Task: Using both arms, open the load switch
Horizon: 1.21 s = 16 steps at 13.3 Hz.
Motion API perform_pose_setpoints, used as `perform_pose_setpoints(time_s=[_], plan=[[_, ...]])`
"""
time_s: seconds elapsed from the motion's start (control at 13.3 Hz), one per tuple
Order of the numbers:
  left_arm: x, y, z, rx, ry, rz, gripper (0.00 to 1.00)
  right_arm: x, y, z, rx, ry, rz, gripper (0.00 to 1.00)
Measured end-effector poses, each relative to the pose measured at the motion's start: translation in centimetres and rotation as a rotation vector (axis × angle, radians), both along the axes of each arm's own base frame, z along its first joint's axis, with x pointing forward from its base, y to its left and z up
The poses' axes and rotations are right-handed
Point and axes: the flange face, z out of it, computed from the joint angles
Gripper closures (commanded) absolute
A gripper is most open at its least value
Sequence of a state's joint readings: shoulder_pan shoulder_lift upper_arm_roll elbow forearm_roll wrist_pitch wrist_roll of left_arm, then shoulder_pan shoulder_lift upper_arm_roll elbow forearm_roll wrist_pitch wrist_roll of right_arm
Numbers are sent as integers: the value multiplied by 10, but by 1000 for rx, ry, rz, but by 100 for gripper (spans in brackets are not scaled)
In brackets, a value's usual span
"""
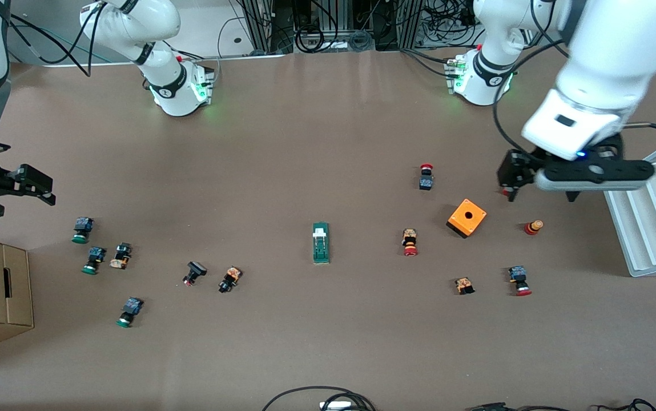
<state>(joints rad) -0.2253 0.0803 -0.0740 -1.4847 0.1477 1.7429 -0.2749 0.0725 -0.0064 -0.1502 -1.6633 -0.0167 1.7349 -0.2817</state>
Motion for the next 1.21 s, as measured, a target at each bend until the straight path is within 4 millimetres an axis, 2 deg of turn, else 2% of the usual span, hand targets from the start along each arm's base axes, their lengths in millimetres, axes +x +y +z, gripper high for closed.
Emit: perform_pose_setpoints(time_s=[0.15,0.3,0.45,0.53,0.6,0.68,0.91,1.21], plan=[[8,41,-8,-51,44,80,0,0,0,0,0,0,0,0],[13,89,-15,-111,97,165,0,0,0,0,0,0,1,0],[9,141,-23,-142,172,222,0,0,1,0,0,0,1,0],[5,160,-25,-143,206,242,0,0,1,0,0,0,1,0],[3,169,-26,-141,227,254,0,0,1,0,0,0,2,0],[1,170,-27,-140,240,256,0,0,1,0,0,0,2,0],[0,158,-32,-135,264,239,0,0,2,0,0,-1,3,0],[1,159,-37,-132,275,224,0,0,2,0,0,-1,3,0]])
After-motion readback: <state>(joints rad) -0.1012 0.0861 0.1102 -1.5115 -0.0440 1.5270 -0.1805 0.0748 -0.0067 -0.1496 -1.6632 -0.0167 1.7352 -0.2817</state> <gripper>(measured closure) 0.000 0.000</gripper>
